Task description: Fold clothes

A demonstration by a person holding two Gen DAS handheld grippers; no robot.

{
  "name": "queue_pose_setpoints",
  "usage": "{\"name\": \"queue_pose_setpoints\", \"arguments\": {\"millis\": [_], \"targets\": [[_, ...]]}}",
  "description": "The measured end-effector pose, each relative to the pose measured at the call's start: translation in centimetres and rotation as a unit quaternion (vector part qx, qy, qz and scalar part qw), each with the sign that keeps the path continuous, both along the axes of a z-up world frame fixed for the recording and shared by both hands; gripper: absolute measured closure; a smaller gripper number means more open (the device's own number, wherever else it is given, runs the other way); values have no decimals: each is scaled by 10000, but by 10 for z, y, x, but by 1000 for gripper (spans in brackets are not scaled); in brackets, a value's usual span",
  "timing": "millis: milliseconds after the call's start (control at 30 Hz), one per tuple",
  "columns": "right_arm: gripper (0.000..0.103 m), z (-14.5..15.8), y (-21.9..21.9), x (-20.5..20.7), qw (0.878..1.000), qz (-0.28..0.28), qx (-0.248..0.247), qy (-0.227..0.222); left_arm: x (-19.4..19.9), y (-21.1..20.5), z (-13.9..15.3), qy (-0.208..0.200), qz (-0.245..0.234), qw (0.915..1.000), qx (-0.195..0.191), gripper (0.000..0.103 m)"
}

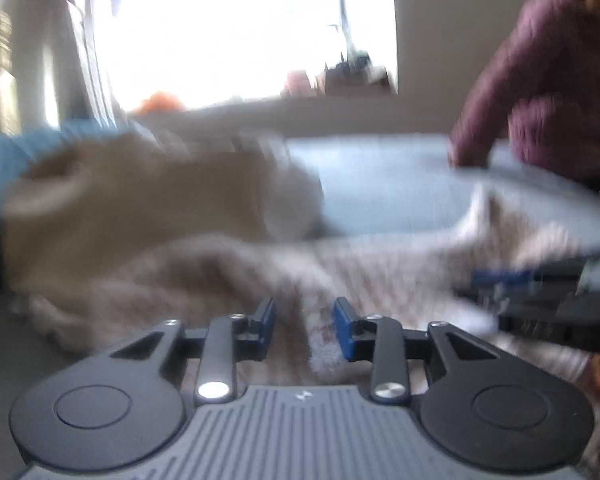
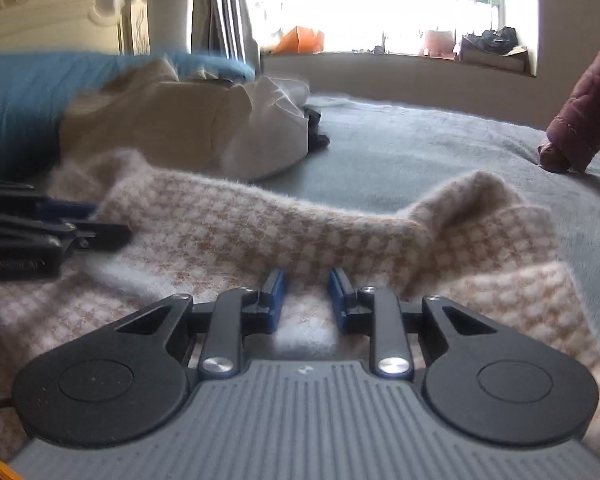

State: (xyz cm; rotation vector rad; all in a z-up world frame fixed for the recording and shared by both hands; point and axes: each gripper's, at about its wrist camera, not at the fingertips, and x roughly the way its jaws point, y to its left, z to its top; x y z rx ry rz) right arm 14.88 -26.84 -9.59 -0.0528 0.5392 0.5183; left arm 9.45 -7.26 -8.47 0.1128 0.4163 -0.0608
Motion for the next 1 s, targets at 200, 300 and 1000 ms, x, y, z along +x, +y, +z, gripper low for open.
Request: {"name": "queue_pose_setpoints", "arguments": {"millis": [200,300,1000], "targets": [[79,0,2,-2,10000,-31,32,-39,33,-33,5,93,-453,9981,411,66],[79,0,1,-2,10000,7,15,-35,59,-28,-28,930,-316,9950,197,66],[82,-2,0,49,9991,-130,-409,-19,55,-24,-46,651,-131,9970,409,54]]}}
